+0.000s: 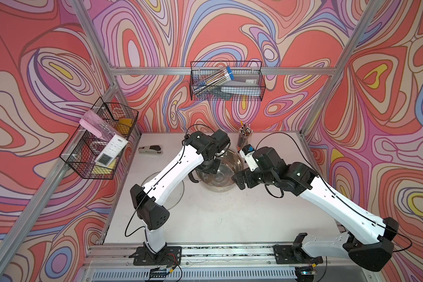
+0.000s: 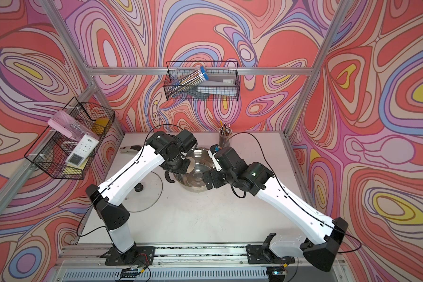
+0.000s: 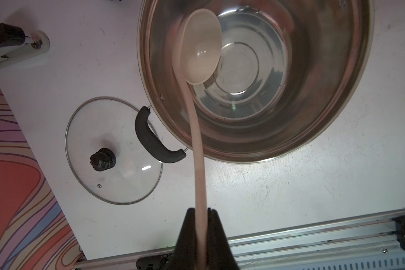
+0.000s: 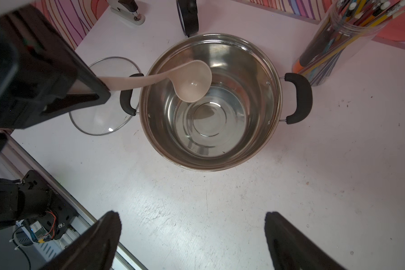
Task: Stir the soup with a spoon
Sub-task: Stir the soup in the pan with a stick.
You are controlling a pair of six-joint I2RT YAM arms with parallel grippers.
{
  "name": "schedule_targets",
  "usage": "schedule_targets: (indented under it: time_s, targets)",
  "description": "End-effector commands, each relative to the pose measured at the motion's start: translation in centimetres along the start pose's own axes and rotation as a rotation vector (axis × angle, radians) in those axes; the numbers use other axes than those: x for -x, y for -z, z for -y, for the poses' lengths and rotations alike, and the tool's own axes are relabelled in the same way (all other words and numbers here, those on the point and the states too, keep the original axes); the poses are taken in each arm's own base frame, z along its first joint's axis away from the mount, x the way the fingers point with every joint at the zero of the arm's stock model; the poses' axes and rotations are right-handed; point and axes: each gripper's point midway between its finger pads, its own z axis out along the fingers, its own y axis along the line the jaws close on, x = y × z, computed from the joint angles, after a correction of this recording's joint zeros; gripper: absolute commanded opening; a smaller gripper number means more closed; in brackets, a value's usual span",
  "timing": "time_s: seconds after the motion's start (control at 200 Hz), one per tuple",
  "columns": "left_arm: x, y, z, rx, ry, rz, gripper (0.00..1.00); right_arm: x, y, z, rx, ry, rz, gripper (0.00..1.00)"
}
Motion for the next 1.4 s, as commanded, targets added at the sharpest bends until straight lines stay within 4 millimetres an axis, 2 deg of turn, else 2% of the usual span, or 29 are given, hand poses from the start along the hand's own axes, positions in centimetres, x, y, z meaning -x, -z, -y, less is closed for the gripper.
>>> schedule_targets:
  time_s: [0.0,0.16,0.31,0.431,0.601,0.781,1.057,1.202,1.397]
  targets:
    - [1.8,-0.5,0.3,0.018,-0.011,0.035,0.0,-0.5,0.9,0.5,-0.02,-0.007,0.012,0.98]
    - [3.7,-0.8,2.9,-0.094,0.01,0.067,0.0,-1.0,1.5,1.0,-0.034,-0.015,0.011,0.98]
    - [4.0,-1.2,5.6,-0.192,0.023,0.055,0.0,-1.1,1.9,1.2,-0.045,-0.015,0.016,0.98]
    - [3.3,-1.2,7.5,-0.241,0.01,0.034,0.0,-1.1,2.1,1.4,-0.051,-0.014,0.017,0.98]
    - [1.4,-1.2,8.5,-0.268,-0.011,-0.017,0.0,-1.0,2.1,1.3,-0.049,-0.011,0.019,0.98]
    - [-1.7,-1.2,7.3,-0.241,-0.023,-0.087,0.0,-0.7,1.7,1.0,-0.036,-0.001,0.018,0.98]
    - [-5.3,-0.6,3.4,-0.111,-0.027,-0.143,0.0,-0.1,0.7,0.2,-0.004,0.011,0.015,0.98]
    - [-5.6,-0.4,1.7,-0.034,-0.032,-0.142,0.0,0.2,0.5,-0.2,0.009,0.016,0.013,0.98]
    - [-4.4,-0.4,-0.3,0.05,-0.019,-0.119,0.0,0.2,0.7,-0.2,0.012,0.015,0.015,0.98]
